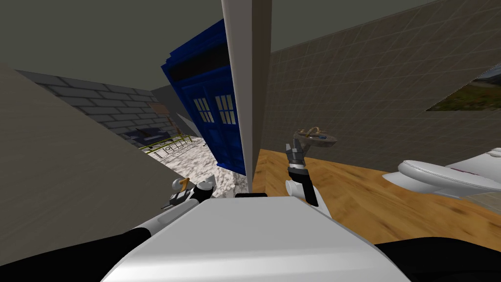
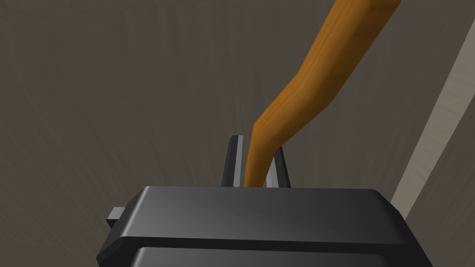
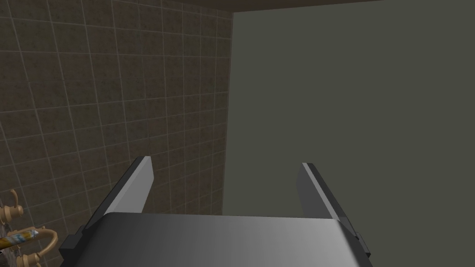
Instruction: Push the door open
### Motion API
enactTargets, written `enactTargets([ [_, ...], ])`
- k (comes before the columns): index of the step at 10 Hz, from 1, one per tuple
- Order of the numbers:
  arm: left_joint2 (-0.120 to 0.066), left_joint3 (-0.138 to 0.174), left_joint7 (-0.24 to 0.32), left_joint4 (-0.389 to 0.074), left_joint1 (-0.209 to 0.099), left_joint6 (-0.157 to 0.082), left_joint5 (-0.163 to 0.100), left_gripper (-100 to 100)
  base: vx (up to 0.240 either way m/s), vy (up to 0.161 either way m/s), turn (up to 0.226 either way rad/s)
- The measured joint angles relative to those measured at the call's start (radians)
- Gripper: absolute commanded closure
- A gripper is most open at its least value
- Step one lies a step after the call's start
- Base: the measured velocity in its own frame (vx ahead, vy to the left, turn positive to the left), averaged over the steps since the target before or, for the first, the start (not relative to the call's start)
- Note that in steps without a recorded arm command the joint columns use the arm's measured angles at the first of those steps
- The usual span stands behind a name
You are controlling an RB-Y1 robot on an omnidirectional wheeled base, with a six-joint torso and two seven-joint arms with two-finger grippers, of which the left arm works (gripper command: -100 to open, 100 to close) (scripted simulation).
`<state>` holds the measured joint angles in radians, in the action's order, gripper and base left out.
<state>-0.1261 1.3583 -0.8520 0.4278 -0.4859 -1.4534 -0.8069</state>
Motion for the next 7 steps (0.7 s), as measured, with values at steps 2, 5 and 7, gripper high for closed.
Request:
enactTargets([
  [2, 0.012, 0.0, -0.008, 0.023, 0.001, 0.007, 0.0, 100, 0.0, -0.003, 0.008],
  [5, -0.024, 0.012, 0.014, -0.053, -0.003, -0.025, -0.008, 100, 0.0, 0.081, -0.022],
  [7, -0.01, 0.029, -0.001, -0.012, 0.006, -0.03, -0.02, 100, 0.001, 0.089, -0.045],
])
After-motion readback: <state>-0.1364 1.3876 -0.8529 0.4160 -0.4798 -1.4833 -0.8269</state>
